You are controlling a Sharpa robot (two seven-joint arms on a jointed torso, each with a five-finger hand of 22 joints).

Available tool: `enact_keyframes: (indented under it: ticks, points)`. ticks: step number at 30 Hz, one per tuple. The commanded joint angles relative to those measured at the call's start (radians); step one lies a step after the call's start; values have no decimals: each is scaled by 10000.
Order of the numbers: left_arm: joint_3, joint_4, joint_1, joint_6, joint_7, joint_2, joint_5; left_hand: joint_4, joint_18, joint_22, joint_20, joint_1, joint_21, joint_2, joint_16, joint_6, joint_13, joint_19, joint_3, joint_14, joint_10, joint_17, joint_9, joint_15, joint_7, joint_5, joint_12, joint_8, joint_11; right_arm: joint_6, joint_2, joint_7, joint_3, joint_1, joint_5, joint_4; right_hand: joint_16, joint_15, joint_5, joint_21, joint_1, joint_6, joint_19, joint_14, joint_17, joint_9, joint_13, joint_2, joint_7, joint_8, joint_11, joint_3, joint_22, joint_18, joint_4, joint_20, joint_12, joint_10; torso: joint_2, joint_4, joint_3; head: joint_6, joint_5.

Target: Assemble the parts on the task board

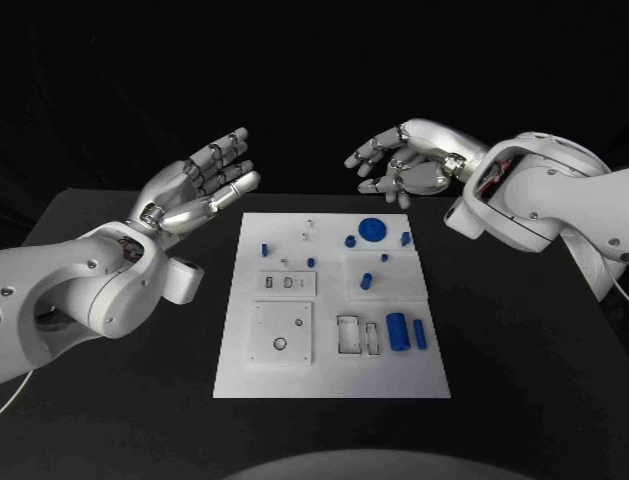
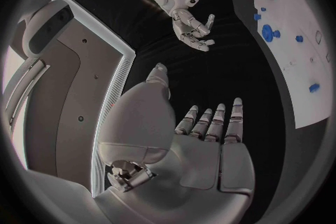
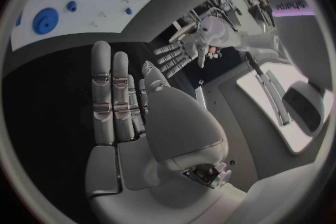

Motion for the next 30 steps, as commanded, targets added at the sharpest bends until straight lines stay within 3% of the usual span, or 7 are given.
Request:
enact_keyframes:
  ticks: [1,4,7,12,20,23,30]
  points:
    - [6,265,114,-640,108,-211,-723,-13,-197,22,4,126,102,254,169,111,28,204,-50,209,130,-15,30,79,-90,151,-80,-17,40,384,251,-1347,0,65,-4706,-214,735,-141,-151,2210,-94,295,556,239,454,175,-125,-297,-187,-33,-213,345,2724,-413,57,-203,-401,453,223,106,-44,-9,-157]
    - [4,458,211,-618,-52,-421,-813,-14,-356,-46,8,179,28,389,-39,154,-31,107,-161,-89,19,-170,1,183,-152,202,-280,-73,24,597,614,-1442,0,108,-5773,-601,2061,-262,-625,4917,-725,598,1373,653,1328,476,26,-695,-421,-46,-413,449,6391,-948,482,-272,-522,917,262,181,-42,-22,-197]
    - [2,578,277,-651,-110,-550,-853,-29,-511,-93,-24,393,19,561,-68,468,-12,107,-315,-140,153,-274,12,244,161,407,-387,-72,-77,921,885,-1521,-1,94,-6271,-907,3866,-308,490,6210,-907,912,1501,712,3247,1159,692,-1314,-392,40,-535,901,8115,-1150,657,-322,-316,1046,297,237,-42,6,-206]
    - [2,709,364,-718,-165,-711,-880,-33,-551,-84,-9,680,153,705,318,806,132,331,-511,324,613,-211,40,280,587,747,-400,-64,-127,1430,1138,-1636,-2,-32,-6643,-1175,4550,-373,2006,6497,-1051,828,1498,858,4136,2004,1460,-1862,-377,233,-531,1638,8559,-1188,791,-271,31,810,370,297,-36,97,-268]
    - [0,867,456,-713,-267,-951,-875,-28,-562,-110,-10,853,175,821,419,1079,255,365,-626,398,938,-209,67,270,657,1019,-407,-23,-77,2011,1448,-1805,-3,-358,-6788,-1485,4664,-318,813,6544,-1615,582,1444,829,4241,2275,1839,-2267,126,-88,-486,2019,8676,-1184,1226,-177,-272,368,508,291,-15,68,-326]
    - [-1,888,468,-658,-310,-982,-837,-28,-571,-124,-11,883,159,860,407,1111,261,335,-646,365,941,-214,69,255,638,1090,-428,-21,-80,2115,1552,-1777,-4,-452,-6795,-1603,4685,-422,1079,6554,-1549,921,1452,843,4274,2341,1920,-2318,546,-54,-629,2232,8719,-1187,1226,-173,-344,464,530,275,5,69,-273]
    - [-5,876,476,-488,-455,-979,-787,-28,-596,-172,-14,1003,110,983,357,1138,231,239,-739,232,806,-229,65,217,408,1340,-524,-38,-74,2484,1681,-1688,-4,-606,-6764,-1820,4619,-342,2060,6537,-1434,960,1421,776,4192,2467,2168,-2537,698,-223,-523,2744,8747,-1182,1176,-171,-309,886,513,256,25,29,-248]
